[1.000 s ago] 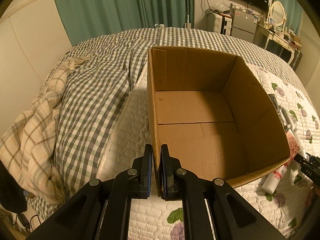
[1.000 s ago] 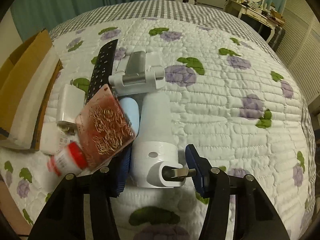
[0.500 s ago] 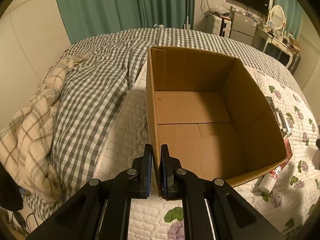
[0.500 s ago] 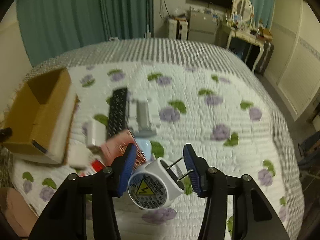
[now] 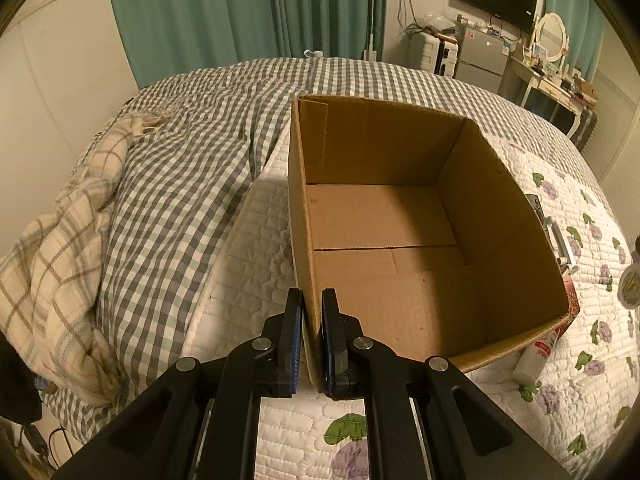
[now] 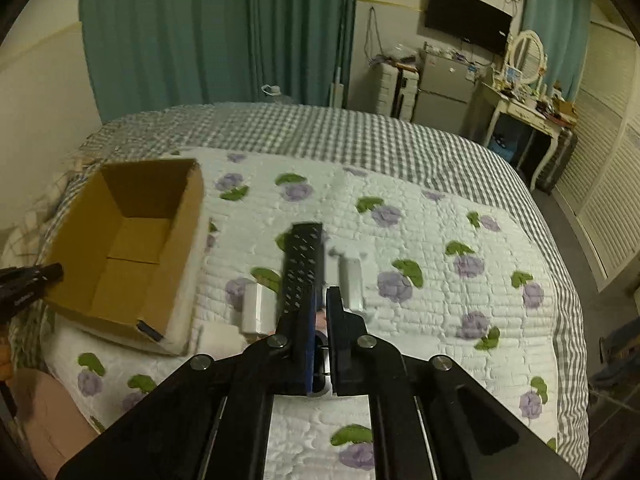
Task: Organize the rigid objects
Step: 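Carry the hair dryer with the right tool into the box and release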
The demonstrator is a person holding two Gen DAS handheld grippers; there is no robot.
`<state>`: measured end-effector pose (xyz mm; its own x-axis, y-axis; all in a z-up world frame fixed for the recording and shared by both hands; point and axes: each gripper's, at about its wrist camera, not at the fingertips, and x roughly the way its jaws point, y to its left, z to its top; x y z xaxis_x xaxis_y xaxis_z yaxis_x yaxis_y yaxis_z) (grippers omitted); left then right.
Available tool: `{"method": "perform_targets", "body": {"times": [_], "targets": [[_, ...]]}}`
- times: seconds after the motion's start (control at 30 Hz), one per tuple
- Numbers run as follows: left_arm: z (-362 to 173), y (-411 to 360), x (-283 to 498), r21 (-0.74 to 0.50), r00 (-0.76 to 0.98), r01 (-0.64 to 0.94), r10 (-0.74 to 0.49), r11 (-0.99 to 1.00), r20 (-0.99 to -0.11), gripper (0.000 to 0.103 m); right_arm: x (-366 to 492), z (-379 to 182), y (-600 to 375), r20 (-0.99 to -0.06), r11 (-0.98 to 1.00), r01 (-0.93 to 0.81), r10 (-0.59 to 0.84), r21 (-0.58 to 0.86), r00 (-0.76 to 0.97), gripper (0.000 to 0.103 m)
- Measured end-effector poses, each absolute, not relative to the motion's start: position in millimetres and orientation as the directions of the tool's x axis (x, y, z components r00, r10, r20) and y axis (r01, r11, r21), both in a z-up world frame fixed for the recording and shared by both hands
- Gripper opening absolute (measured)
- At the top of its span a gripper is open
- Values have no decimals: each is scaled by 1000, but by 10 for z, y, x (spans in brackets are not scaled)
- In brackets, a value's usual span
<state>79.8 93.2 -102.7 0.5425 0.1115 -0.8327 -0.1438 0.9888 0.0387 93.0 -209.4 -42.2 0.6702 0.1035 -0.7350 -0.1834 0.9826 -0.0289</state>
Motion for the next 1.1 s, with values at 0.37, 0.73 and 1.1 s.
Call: {"method": "perform_targets", "body": {"times": [0.37, 0.73, 1.1], "targets": [[-1026, 944, 810, 21, 542, -148, 98, 989, -835, 8, 1150, 245, -847, -627, 890, -452, 320, -58, 711, 5], [-1030, 970, 813, 1, 541, -141, 78, 990, -838, 9, 1446, -641, -59, -702, 849, -527, 352, -39, 619, 5], [-1031, 967, 819, -11, 538, -138, 66, 990, -840, 9, 1269, -829, -283, -714, 868, -495, 319, -44, 624, 2]]}}
